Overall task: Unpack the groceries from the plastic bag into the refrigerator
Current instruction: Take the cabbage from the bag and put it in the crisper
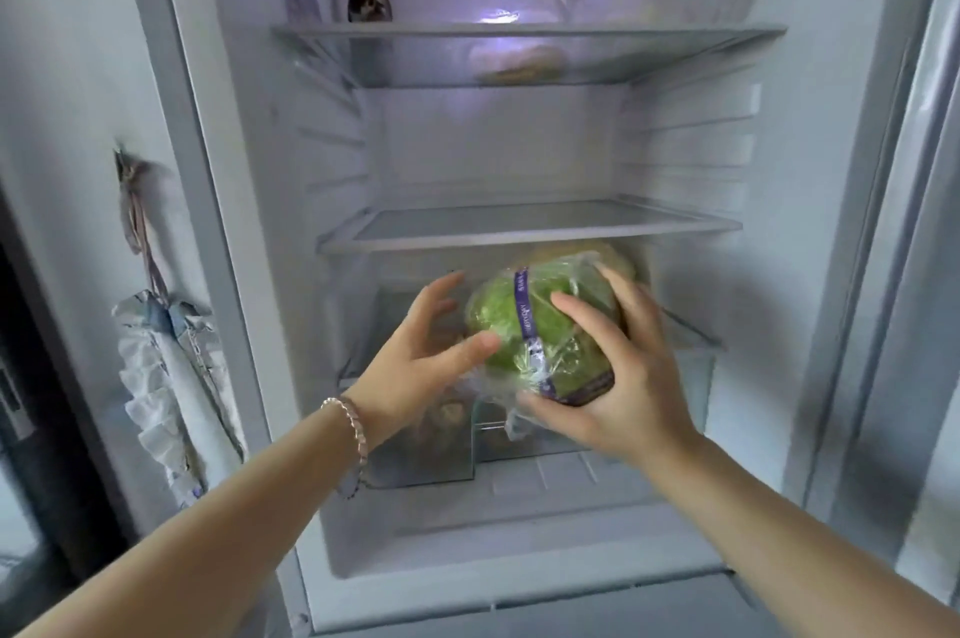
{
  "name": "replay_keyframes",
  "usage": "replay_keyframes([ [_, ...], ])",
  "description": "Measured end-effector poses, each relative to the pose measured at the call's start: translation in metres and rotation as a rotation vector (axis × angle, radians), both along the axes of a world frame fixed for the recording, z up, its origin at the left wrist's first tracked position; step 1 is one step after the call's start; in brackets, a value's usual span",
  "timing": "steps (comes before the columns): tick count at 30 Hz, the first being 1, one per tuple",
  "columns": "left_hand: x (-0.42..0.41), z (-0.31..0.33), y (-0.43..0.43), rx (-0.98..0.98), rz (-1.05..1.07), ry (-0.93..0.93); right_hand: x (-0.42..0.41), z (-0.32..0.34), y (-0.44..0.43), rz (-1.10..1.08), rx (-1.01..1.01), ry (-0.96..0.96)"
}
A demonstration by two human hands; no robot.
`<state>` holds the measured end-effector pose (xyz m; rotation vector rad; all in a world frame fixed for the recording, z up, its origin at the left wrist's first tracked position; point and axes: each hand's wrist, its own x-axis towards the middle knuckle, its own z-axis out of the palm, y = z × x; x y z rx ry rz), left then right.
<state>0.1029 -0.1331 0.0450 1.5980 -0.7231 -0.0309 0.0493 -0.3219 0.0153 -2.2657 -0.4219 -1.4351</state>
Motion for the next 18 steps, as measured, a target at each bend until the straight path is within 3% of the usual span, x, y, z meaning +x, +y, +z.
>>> replay_keyframes([
  [4, 0.02, -0.003, 0.007, 0.178, 0.127, -0.116, 0.045, -0.004, 0.029, -0.048, -0.138, -0.037],
  [8, 0.036, -0.003, 0.01, 0.117, 0.175, -0.102, 0.068, -0.004, 0.04, -0.058, -0.163, -0.005],
  [10, 0.041, -0.002, 0.007, 0.122, 0.219, -0.108, 0.074, 0.005, 0.043, -0.041, -0.137, 0.107],
  [12, 0.048, 0.0, 0.004, 0.101, 0.269, -0.073, 0.076, 0.017, 0.043, 0.028, -0.04, 0.233],
  [15, 0.062, -0.001, 0.003, 0.06, 0.334, 0.029, 0.074, 0.029, 0.034, 0.199, 0.265, 0.387],
  [18, 0.071, -0.004, 0.001, 0.066, 0.371, 0.08, 0.074, 0.022, 0.025, 0.129, 0.45, 0.332],
])
